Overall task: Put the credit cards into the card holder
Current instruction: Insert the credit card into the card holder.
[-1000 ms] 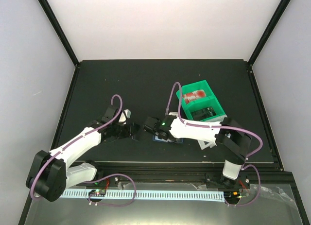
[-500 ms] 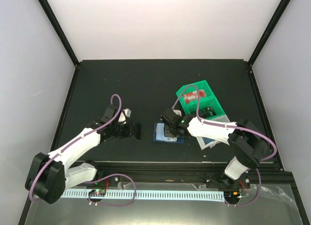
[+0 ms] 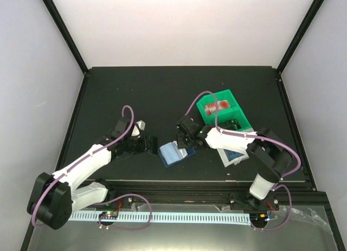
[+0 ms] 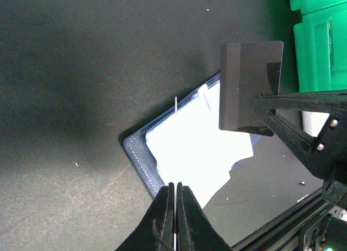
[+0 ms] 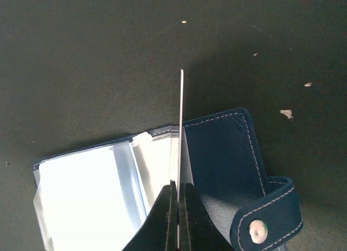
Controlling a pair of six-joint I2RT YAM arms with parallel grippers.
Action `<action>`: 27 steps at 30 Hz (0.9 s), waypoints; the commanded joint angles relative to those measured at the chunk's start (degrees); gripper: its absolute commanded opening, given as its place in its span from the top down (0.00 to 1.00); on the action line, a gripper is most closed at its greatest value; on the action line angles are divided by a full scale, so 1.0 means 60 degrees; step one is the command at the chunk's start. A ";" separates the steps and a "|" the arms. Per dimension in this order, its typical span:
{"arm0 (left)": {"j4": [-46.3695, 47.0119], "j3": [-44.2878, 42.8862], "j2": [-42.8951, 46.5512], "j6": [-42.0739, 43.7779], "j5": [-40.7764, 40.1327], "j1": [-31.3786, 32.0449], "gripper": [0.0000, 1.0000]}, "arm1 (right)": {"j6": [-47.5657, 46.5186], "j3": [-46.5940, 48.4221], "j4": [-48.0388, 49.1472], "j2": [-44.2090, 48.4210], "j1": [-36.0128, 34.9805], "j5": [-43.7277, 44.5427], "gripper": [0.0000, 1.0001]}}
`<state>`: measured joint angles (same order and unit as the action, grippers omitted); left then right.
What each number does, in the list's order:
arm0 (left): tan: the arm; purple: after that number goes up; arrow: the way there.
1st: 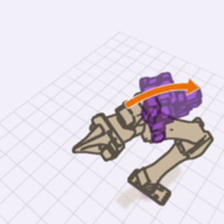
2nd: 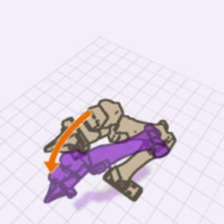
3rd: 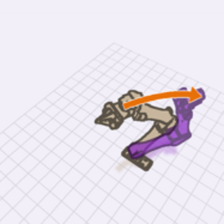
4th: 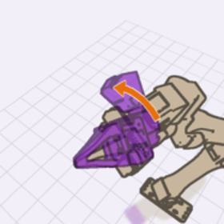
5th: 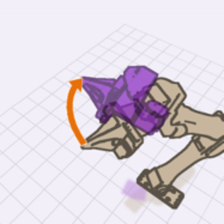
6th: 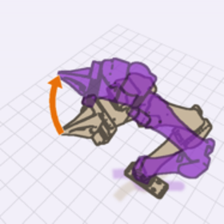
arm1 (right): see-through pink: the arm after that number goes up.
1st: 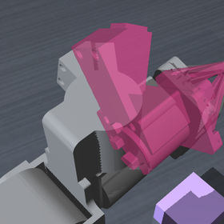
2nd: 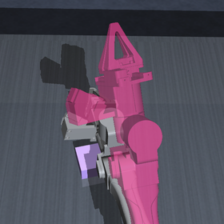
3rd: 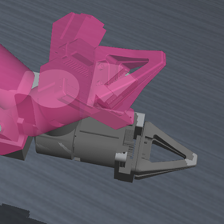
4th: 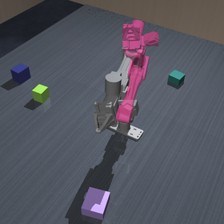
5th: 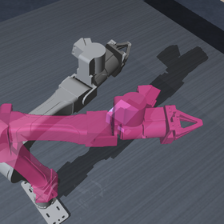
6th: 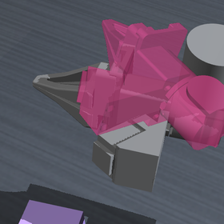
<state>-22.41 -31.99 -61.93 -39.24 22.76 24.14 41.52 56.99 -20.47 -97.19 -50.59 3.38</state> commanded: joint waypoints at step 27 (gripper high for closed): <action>0.3349 0.2909 0.1076 -0.3526 -0.3266 0.2320 0.98 | -0.0753 -0.2874 0.3150 0.0835 0.1649 -0.5346 0.99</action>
<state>-2.94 -15.62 -57.56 -58.63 9.17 37.65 34.98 41.93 -3.27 -92.84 -41.47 -24.71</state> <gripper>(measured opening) 0.016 0.017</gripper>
